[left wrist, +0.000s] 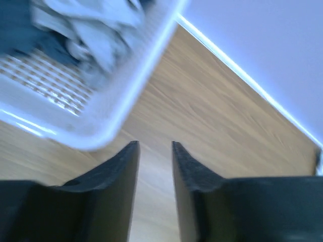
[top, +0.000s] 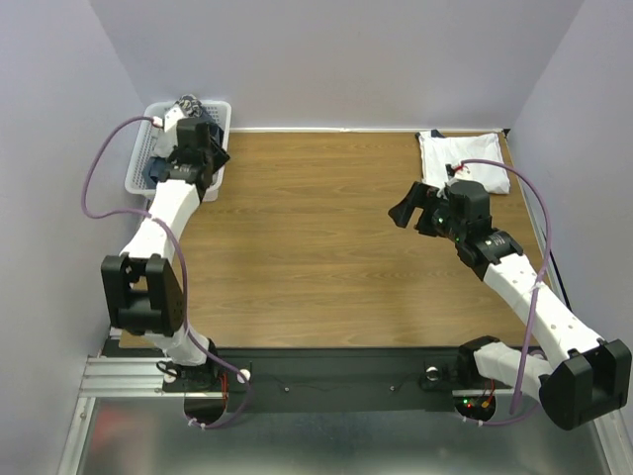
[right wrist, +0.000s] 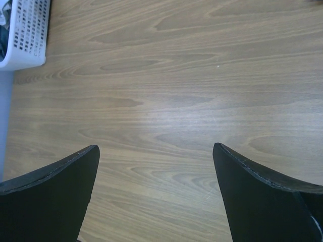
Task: Fold and stack the tank tops
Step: Grab the tank top from the pile
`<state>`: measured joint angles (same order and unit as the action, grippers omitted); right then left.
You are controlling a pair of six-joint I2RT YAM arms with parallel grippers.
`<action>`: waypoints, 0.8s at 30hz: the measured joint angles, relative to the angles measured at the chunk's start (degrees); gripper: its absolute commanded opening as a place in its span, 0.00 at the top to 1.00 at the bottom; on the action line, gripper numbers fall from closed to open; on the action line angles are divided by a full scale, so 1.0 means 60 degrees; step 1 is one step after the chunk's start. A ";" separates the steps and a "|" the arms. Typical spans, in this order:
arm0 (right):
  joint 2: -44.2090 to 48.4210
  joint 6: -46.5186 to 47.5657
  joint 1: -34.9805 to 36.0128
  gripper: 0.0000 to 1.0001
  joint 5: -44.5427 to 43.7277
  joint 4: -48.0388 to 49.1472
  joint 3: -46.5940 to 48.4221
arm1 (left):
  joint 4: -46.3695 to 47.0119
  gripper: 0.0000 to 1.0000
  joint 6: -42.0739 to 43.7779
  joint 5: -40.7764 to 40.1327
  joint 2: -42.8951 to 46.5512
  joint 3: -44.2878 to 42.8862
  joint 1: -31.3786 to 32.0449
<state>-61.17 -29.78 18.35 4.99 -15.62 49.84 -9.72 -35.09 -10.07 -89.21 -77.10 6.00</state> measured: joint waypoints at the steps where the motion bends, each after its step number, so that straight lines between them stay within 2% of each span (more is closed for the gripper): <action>1: -0.0004 0.0000 0.0000 0.00 0.0080 -0.0011 0.0000 | 0.0004 0.50 -0.0033 -0.0200 -0.0310 -0.0262 -0.0248; 2: -0.0007 0.0000 0.0000 0.00 0.0182 -0.0044 0.0000 | -0.0025 0.41 -0.0098 -0.0404 -0.0831 -0.0688 -0.0517; 3: -0.0007 0.0000 0.0000 0.00 0.0259 -0.0058 0.0000 | 0.0033 0.40 -0.0146 -0.0517 -0.1198 -0.1005 -0.0692; 10: -0.0004 0.0000 0.0000 0.00 0.0543 -0.0076 0.0000 | -0.0364 0.40 -0.0251 -0.0878 -0.4696 -0.3938 -0.1468; 17: 0.0000 0.0004 0.0000 0.00 0.0645 -0.0080 -0.0011 | -0.0794 0.41 -0.0379 -0.0943 -0.6845 -0.6324 -0.1519; 22: -0.0004 0.0004 0.0000 0.00 0.0688 -0.0084 -0.0011 | -0.0852 0.50 -0.0503 -0.0929 -0.7519 -0.7333 -0.1545; 23: -0.0004 0.0004 0.0000 0.00 0.0703 -0.0084 -0.0011 | -0.0860 0.53 -0.0514 -0.0929 -0.7592 -0.7424 -0.1559; 24: -0.0007 0.0004 0.0000 0.00 0.0714 -0.0084 -0.0011 | -0.0871 0.63 -0.0546 -0.0929 -0.7654 -0.7508 -0.1581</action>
<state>-61.21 -29.76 18.35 9.28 -16.12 49.78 -14.94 -38.37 -15.64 -135.13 -122.15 -3.49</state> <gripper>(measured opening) 0.998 0.502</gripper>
